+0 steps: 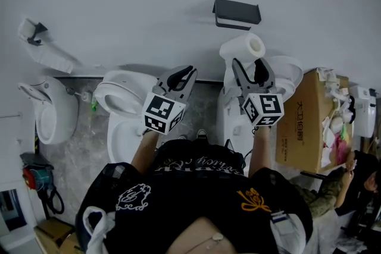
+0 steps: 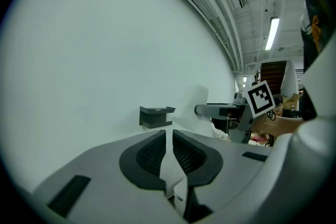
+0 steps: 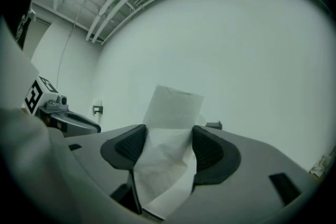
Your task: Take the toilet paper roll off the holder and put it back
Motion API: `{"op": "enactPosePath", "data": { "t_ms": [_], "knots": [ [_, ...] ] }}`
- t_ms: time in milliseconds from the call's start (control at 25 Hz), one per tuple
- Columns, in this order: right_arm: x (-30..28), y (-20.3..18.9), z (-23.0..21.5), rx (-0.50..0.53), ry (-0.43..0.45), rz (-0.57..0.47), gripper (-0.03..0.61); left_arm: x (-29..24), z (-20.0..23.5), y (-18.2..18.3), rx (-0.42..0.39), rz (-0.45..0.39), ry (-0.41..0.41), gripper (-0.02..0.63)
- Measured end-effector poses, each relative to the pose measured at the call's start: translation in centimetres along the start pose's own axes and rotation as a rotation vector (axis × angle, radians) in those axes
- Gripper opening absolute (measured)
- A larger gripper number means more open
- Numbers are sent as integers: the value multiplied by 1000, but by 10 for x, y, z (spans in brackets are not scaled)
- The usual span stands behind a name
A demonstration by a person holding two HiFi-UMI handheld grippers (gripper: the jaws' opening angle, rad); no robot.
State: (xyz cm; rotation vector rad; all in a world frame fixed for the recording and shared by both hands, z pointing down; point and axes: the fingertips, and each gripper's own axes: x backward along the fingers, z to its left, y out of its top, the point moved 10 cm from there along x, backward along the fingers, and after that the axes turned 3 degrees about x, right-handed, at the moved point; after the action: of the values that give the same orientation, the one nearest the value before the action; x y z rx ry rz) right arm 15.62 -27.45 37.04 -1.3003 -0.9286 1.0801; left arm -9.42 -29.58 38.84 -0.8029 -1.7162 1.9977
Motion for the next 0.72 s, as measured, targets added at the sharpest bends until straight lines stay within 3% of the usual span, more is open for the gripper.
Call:
{"op": "enactPosePath", "data": {
  "t_ms": [440, 720],
  "knots": [
    [-50, 61, -36, 70, -12, -137, 295, -3, 15, 5, -4, -7, 53, 40],
    [-89, 71, -64, 69, -46, -156, 295, -10, 19, 11, -6, -13, 87, 39]
  ]
}}
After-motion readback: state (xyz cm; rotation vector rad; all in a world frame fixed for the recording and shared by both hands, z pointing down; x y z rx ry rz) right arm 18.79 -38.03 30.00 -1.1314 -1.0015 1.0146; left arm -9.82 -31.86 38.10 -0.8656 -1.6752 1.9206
